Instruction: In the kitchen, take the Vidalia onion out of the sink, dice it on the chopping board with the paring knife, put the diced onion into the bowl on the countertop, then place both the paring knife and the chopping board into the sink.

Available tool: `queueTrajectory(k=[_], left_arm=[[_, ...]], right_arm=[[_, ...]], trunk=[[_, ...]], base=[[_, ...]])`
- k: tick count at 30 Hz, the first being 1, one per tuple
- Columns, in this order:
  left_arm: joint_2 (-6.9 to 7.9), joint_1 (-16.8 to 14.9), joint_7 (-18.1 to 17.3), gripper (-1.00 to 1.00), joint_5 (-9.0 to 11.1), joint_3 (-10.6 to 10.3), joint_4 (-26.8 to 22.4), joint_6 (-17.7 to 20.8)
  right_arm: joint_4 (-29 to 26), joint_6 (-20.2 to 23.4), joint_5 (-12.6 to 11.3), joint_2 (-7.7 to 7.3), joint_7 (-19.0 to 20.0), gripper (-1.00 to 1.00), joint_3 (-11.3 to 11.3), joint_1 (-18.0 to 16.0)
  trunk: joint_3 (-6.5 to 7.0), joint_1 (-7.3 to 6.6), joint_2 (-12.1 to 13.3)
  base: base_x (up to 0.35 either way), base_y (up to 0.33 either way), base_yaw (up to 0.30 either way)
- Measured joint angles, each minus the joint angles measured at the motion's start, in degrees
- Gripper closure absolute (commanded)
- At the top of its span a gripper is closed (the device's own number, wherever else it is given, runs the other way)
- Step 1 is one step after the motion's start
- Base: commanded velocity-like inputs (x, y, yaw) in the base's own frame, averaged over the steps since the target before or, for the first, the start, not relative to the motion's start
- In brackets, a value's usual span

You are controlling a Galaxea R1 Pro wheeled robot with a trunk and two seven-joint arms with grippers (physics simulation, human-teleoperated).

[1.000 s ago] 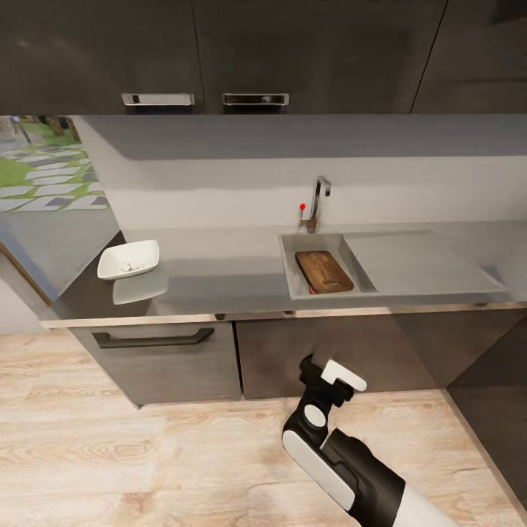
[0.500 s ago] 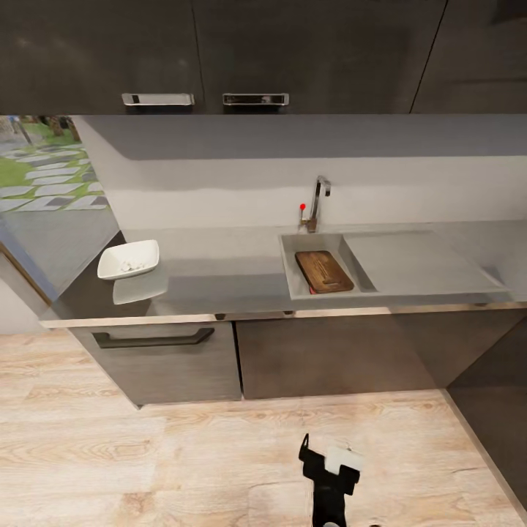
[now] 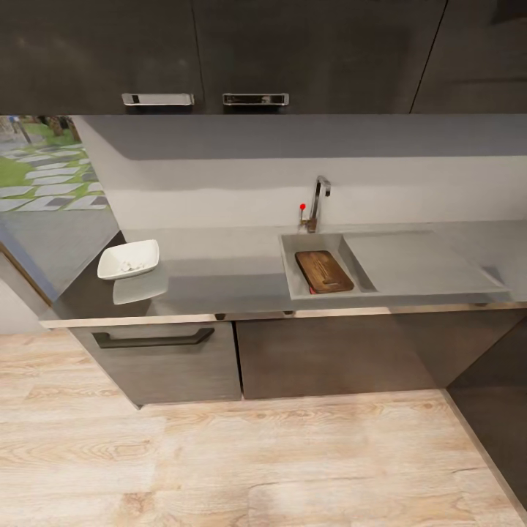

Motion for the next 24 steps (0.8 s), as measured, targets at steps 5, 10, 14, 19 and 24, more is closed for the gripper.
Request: queueTrajectory(k=[5, 10, 14, 19, 24], left_arm=[[0.79, -0.43, 0.0, -1.0, -0.06, -0.01, 0.56, -0.04], [0.76, -0.44, 0.0, -1.0, -0.03, -0.01, 0.73, -0.04], [0.76, -0.44, 0.0, -1.0, -0.02, -0.01, 0.88, -0.04], [0.74, -0.44, 0.0, -1.0, -0.02, -0.01, 0.91, -0.03], [0.74, -0.43, 0.0, -1.0, -0.01, -0.01, 0.97, -0.01]], right_arm=[[0.68, 0.99, -0.63, -0.04, 0.03, -1.0, 0.05, 0.93], [0.8, 3.94, -5.71, -0.35, -0.02, -1.0, 0.05, 0.97], [1.87, 7.92, -8.93, -1.61, 0.04, -1.0, 0.04, 2.33], [3.14, 10.07, -9.35, -2.18, 0.19, -1.0, 0.01, 5.18], [3.66, 10.12, -9.3, -3.27, 0.66, -1.0, 0.12, 8.86]], trunk=[[0.16, -0.01, -0.01], [0.61, -0.01, -0.01], [0.97, -0.01, -0.01], [1.43, -0.01, -0.01], [1.89, -0.01, -0.01]], base=[[0.0, 0.0, -0.016], [0.0, 0.0, -0.06], [0.0, 0.0, -0.071], [0.0, 0.0, -0.072], [0.0, 0.0, -0.071]])
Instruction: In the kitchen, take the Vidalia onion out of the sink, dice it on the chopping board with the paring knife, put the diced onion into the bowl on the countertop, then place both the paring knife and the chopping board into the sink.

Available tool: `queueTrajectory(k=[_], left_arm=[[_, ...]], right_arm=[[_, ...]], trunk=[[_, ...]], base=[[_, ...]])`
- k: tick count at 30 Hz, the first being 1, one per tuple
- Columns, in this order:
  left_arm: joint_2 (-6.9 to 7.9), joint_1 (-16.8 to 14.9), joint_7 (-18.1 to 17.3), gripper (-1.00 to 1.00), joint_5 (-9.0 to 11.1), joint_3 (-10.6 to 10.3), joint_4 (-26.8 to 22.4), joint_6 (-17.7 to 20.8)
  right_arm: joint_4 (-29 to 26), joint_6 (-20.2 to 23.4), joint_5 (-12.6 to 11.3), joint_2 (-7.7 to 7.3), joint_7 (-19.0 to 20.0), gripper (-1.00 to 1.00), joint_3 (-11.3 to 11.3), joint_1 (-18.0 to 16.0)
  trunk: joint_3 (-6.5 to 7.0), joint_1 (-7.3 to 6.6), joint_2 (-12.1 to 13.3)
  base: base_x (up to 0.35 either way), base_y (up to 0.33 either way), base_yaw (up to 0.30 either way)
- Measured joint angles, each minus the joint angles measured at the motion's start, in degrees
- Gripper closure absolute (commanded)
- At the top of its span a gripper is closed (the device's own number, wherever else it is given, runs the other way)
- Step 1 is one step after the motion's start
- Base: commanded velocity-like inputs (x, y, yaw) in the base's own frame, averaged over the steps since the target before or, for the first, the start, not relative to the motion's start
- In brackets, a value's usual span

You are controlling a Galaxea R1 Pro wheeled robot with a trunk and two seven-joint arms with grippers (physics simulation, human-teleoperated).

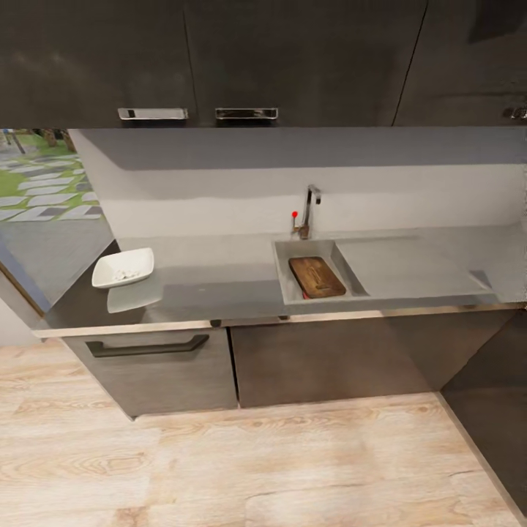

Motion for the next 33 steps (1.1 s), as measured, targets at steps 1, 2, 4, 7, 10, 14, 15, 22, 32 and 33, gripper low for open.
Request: queueTrajectory(k=[1, 2, 4, 7, 10, 14, 15, 22, 32, 33], left_arm=[[-0.01, 0.0, 0.0, -1.0, -0.01, 0.0, 0.01, 0.03], [-0.02, 0.0, 0.0, -1.0, 0.01, 0.0, 0.02, 0.03], [-0.03, 0.0, 0.0, -1.0, 0.01, 0.0, 0.08, 0.05], [-0.03, 0.0, -0.03, -1.0, 0.02, -0.01, 0.18, 0.06], [-0.1, 0.0, -0.12, -1.0, 0.09, -0.01, 0.94, 0.17], [-0.48, -0.29, 0.01, -1.0, 0.1, -0.06, 3.4, 0.67], [-0.48, -0.31, 0.06, -1.0, 0.1, -0.07, 3.93, 0.87], [-0.96, -0.38, 0.09, -1.0, 0.09, -0.17, 8.45, 7.22], [-0.92, -0.38, 0.02, -1.0, 0.04, -0.3, 14.6, 7.68], [-0.97, -0.37, 0.02, -1.0, 0.03, -0.3, 15.5, 7.65]], right_arm=[[0.01, -0.1, 0.1, -0.14, 0.68, -1.0, 0.32, 0.57], [0.02, -0.17, 0.19, -0.21, 1.95, -1.0, 1.4, 1.07], [0.17, -0.19, 0.24, -0.27, 6.39, -1.0, 4.63, 1.8], [1.71, -0.02, 0.29, -0.14, 11.16, -1.0, 5.56, 1.95], [5.23, 0.02, 0.12, 0.26, 14.85, -1.0, 5.75, 1.98], [10.79, -0.05, -0.3, 2.94, 15.9, -1.0, 5.69, 1.97], [11.77, -0.1, -0.49, 3.66, 15.92, -1.0, 5.68, 1.97], [14.28, -0.26, -2.97, 5.71, 15.96, -1.0, 5.63, 1.97], [14.57, -0.27, -3.48, 5.84, 15.96, -1.0, 5.63, 1.99], [14.59, -0.27, -3.48, 5.82, 15.92, -1.0, 5.63, 1.98]], trunk=[[0.09, 0.0, 0.0], [0.19, 0.0, 0.0], [0.37, 0.0, 0.0], [0.65, 0.0, 0.0], [0.93, 0.0, 0.0], [1.29, 0.0, 0.0], [1.39, 0.0, 0.0], [2.03, 0.0, 0.0], [2.95, 0.0, 0.0], [3.04, 0.0, 0.0]], base=[[0.0, 0.0, -0.071], [0.0, 0.0, -0.071], [0.0, 0.0, -0.072], [0.0, 0.0, -0.08], [0.0, 0.0, -0.071], [0.0, 0.0, -0.065], [0.0, 0.0, -0.065], [0.0, 0.0, -0.065], [0.0, 0.0, -0.065], [0.0, 0.0, -0.065]])
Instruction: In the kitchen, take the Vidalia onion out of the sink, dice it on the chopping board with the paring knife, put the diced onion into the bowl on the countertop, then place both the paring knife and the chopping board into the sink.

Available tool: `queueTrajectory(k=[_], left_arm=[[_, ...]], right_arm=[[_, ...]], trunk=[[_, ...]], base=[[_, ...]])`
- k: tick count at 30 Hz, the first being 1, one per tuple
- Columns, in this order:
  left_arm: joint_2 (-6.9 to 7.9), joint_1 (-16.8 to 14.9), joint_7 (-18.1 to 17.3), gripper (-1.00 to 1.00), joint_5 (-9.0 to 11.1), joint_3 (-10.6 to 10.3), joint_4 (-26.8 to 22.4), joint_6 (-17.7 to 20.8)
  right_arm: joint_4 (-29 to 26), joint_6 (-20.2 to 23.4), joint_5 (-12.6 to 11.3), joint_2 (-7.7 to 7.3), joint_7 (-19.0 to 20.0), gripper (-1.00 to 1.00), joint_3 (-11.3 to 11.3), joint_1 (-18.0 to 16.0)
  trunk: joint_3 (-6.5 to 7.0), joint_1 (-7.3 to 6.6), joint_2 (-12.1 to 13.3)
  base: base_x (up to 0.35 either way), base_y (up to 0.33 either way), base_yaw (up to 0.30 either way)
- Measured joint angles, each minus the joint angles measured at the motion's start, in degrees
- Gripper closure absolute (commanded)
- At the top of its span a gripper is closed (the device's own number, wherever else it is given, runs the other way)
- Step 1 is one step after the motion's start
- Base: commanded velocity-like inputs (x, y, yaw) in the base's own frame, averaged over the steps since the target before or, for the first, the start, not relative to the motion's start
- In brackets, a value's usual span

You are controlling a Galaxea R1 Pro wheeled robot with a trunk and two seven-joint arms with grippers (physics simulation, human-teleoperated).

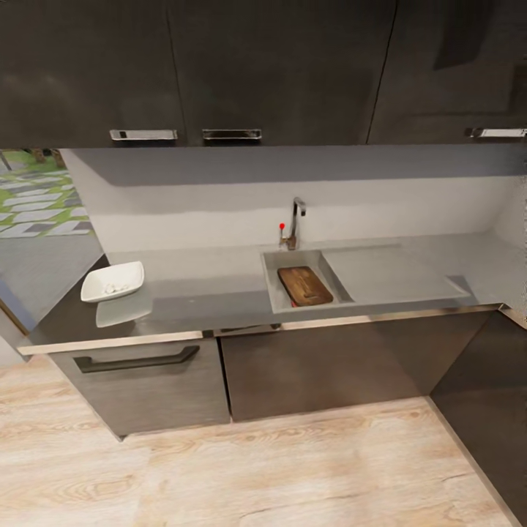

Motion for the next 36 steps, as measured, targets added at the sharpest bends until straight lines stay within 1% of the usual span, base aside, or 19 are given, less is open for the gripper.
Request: queueTrajectory(k=[2, 10, 11, 14, 16, 19, 32, 36], left_arm=[[-0.04, -0.02, 0.05, -1.0, 0.0, 0.03, 0.98, -0.05], [0.09, -0.02, 0.01, -1.0, -0.02, -0.13, 1.79, -0.33], [0.07, 0.0, 0.02, -1.0, -0.05, -0.3, 2.64, -0.34], [-0.05, 0.01, 0.03, -1.0, -0.08, -0.45, 7.33, -0.35], [-0.02, 0.01, 0.0, -1.0, -0.08, -0.48, 11.17, -0.35], [-0.01, 0.0, 0.0, -1.0, -0.13, -0.47, 13.63, -0.35], [-0.01, 0.0, -0.02, -1.0, -0.17, -0.35, 14.17, -0.35], [-0.01, 0.0, 0.0, -1.0, -0.17, -0.38, 14.15, -0.35]], right_arm=[[0.0, 0.0, 0.0, -0.01, -0.09, -1.0, 0.0, -0.01], [0.01, 0.0, 0.0, 0.07, -0.14, -1.0, 0.0, 0.01], [0.01, 0.0, -0.01, 0.02, -0.14, -1.0, 0.0, 0.0], [0.01, 0.0, 0.0, -0.01, -0.14, -1.0, 0.0, -0.01], [0.01, 0.0, 0.0, -0.02, -0.14, -1.0, 0.0, 0.01], [0.01, 0.0, 0.02, -0.02, -0.14, -1.0, 0.0, 0.0], [0.01, 0.0, 0.23, -0.02, -0.14, -1.0, 0.0, -0.01], [0.1, -0.06, 0.27, -0.21, -0.14, -1.0, -0.02, -0.01]], trunk=[[0.19, 0.0, 0.0], [0.92, 0.0, 0.0], [1.01, 0.0, 0.0], [1.29, 0.0, 0.0], [1.47, 0.0, 0.0], [1.75, 0.0, 0.0], [2.94, 0.0, 0.0], [3.05, 0.0, 0.0]], base=[[0.0, 0.0, -0.064], [0.0, 0.0, -0.015], [0.0, 0.0, 0.0], [0.0, 0.0, -0.016], [0.0, 0.0, -0.051], [0.0, 0.0, -0.059], [0.0, 0.0, -0.055], [0.0, 0.0, -0.005]])
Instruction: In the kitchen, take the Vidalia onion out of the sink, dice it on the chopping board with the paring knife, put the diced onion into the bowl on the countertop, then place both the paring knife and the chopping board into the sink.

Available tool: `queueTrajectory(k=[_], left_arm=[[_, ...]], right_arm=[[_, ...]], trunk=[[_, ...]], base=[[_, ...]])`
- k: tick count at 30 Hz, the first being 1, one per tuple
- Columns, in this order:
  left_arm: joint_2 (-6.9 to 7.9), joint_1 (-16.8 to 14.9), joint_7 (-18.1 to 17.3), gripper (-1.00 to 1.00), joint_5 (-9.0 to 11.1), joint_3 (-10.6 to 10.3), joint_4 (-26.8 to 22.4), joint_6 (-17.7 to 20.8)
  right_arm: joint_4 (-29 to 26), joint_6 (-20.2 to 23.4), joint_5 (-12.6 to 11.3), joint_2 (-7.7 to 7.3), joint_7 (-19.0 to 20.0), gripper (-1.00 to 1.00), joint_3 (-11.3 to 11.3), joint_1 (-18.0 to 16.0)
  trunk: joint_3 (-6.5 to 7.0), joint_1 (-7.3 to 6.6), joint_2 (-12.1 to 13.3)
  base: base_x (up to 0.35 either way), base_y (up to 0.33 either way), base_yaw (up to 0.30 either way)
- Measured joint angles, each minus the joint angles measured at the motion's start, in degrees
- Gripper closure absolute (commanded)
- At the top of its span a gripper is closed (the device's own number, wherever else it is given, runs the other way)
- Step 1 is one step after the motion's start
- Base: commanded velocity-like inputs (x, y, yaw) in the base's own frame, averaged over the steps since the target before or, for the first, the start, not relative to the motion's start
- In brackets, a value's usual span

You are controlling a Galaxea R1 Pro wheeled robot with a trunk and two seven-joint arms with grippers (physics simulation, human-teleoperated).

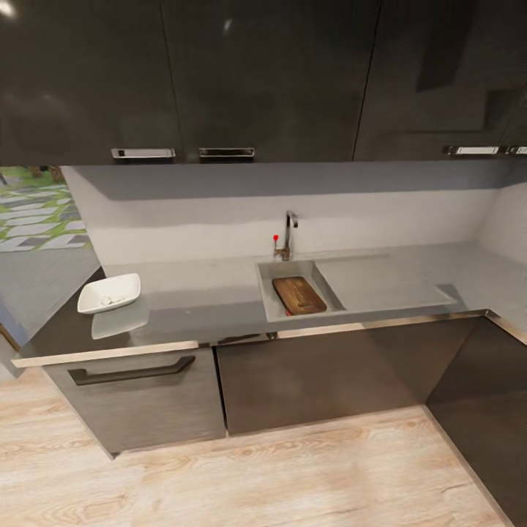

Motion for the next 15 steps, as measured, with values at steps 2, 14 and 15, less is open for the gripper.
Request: queueTrajectory(k=[2, 14, 15], left_arm=[[0.0, 0.0, -0.01, -1.0, 0.0, -0.02, 0.0, 0.0], [0.0, 0.0, 0.0, -1.0, 0.0, 0.03, 0.0, 0.0], [0.0, 0.0, 0.0, -1.0, 0.0, 0.03, 0.0, 0.0]], right_arm=[[0.07, -0.08, -0.06, 0.08, 0.06, -1.0, -0.15, 0.01], [0.09, -0.12, -0.02, 0.38, 0.09, -1.0, -0.16, 0.0], [0.09, -0.12, -0.02, 0.38, 0.09, -1.0, -0.16, 0.0]], trunk=[[0.01, 0.0, 0.0], [0.01, 0.0, 0.0], [0.01, 0.0, 0.0]], base=[[0.0, 0.0, 0.0], [0.0, 0.0, 0.0], [0.0, 0.0, 0.0]])
